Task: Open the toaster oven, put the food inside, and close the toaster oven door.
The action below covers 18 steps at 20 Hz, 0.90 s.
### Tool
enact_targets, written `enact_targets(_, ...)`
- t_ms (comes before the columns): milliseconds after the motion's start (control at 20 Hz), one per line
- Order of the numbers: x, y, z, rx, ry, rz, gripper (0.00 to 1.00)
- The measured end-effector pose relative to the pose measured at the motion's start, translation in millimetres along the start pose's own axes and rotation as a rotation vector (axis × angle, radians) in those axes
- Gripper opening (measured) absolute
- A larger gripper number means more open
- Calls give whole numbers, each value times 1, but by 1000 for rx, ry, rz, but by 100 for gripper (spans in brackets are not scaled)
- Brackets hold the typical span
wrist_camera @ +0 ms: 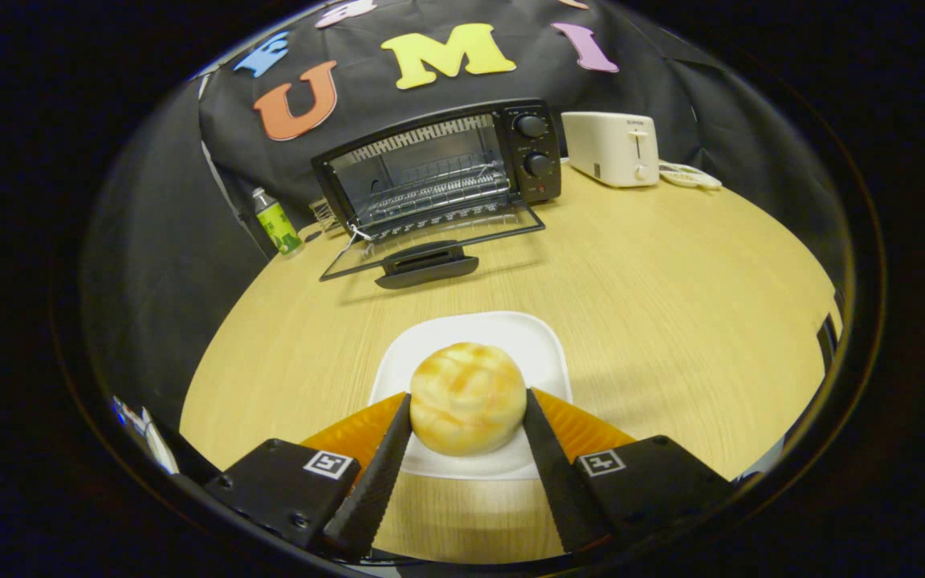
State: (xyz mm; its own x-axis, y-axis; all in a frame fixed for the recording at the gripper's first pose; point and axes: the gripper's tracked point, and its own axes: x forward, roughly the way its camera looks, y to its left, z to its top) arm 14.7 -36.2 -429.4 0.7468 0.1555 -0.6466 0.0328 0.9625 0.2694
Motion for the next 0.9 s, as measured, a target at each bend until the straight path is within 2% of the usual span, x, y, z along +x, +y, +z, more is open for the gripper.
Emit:
enact_targets(250,-14,13,26,62,-40,59,85)
enact_targets(500,-18,48,63,168,-98,181,84)
enact_targets(900,21,91,123,317,-151,309,84)
